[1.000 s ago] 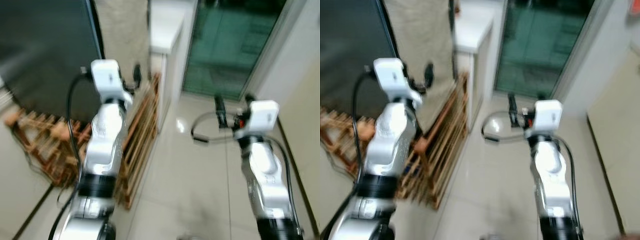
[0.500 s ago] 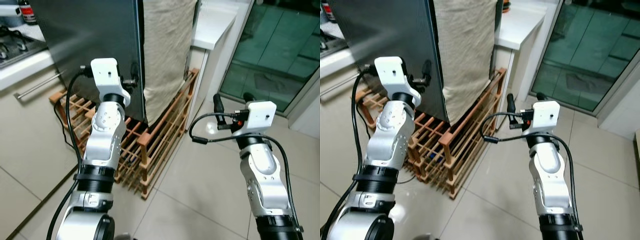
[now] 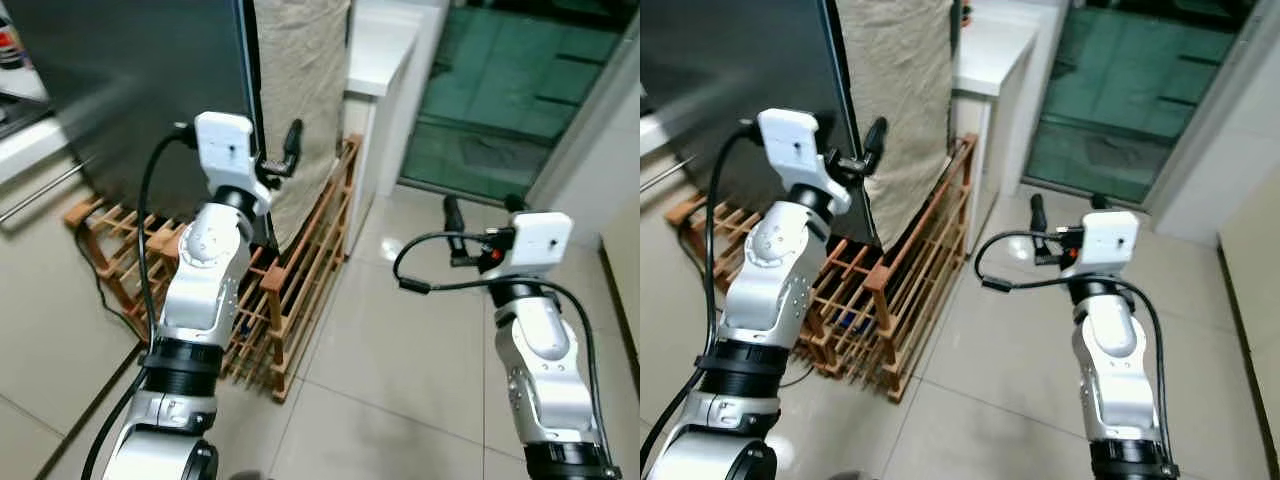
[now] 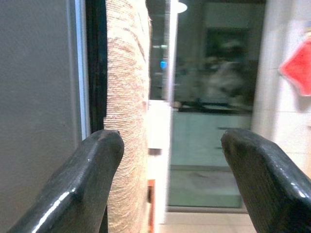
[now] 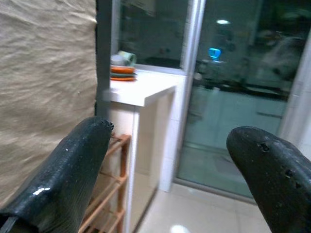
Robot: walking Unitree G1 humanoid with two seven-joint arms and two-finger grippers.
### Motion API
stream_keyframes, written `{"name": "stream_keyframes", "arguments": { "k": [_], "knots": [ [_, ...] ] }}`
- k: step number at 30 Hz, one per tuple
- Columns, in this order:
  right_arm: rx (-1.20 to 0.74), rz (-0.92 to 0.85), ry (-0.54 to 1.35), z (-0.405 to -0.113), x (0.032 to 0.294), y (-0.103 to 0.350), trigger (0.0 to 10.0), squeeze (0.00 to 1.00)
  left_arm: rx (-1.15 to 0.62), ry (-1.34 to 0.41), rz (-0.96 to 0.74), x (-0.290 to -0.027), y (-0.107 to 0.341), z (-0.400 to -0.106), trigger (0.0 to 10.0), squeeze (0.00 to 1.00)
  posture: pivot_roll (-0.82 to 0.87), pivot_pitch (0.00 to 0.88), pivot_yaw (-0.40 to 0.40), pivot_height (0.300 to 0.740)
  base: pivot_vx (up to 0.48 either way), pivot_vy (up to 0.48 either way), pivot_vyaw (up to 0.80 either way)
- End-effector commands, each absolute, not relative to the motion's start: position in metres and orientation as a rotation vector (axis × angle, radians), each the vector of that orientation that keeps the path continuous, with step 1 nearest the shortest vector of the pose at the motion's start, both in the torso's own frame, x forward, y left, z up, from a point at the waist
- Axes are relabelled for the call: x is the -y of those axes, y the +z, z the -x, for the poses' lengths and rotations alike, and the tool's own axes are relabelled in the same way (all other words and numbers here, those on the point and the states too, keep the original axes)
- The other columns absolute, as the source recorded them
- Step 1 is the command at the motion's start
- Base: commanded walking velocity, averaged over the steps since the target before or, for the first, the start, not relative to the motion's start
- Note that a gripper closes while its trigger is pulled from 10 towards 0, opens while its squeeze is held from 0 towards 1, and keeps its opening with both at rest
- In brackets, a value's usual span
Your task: Restocking fridge
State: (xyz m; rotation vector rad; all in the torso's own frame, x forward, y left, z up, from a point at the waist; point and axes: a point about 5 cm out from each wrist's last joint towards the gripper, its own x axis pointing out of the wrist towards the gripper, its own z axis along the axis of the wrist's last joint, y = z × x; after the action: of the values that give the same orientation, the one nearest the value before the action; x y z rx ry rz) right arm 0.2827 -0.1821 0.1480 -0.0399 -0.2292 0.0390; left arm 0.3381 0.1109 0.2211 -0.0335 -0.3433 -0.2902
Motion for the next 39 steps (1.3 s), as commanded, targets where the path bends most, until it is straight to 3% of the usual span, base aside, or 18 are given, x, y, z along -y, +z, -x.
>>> {"name": "stream_keyframes", "arguments": {
  "k": [1,4,19,28,39],
  "knots": [
    [0.243,0.028,0.049,-0.283,0.178,0.152,10.0,0.00,0.337,-0.293,0.038,-0.112,0.222,-0.338,10.0,0.00,-0.11,0.000,-0.015,0.740,0.000,0.431,-0.74],
    [0.244,0.024,0.052,-0.284,0.177,0.152,10.0,0.00,0.330,-0.299,0.059,-0.110,0.221,-0.337,10.0,0.00,-0.11,0.000,-0.015,0.740,0.000,0.456,-0.74],
    [0.253,0.039,0.074,-0.285,0.174,0.154,10.0,0.00,0.239,-0.218,0.091,-0.100,0.206,-0.332,10.0,0.00,-0.11,0.000,-0.020,0.740,0.000,0.000,0.00],
    [0.233,0.036,0.104,-0.282,0.168,0.152,10.0,0.00,0.111,-0.112,0.146,-0.089,0.182,-0.360,10.0,0.00,-0.14,0.010,-0.034,0.740,0.000,0.000,0.00],
    [0.215,0.037,0.081,-0.272,0.171,0.148,10.0,0.00,0.117,-0.058,0.146,-0.087,0.185,-0.375,10.0,0.00,-0.16,0.021,-0.014,0.740,0.000,0.000,0.00]
  ]
}}
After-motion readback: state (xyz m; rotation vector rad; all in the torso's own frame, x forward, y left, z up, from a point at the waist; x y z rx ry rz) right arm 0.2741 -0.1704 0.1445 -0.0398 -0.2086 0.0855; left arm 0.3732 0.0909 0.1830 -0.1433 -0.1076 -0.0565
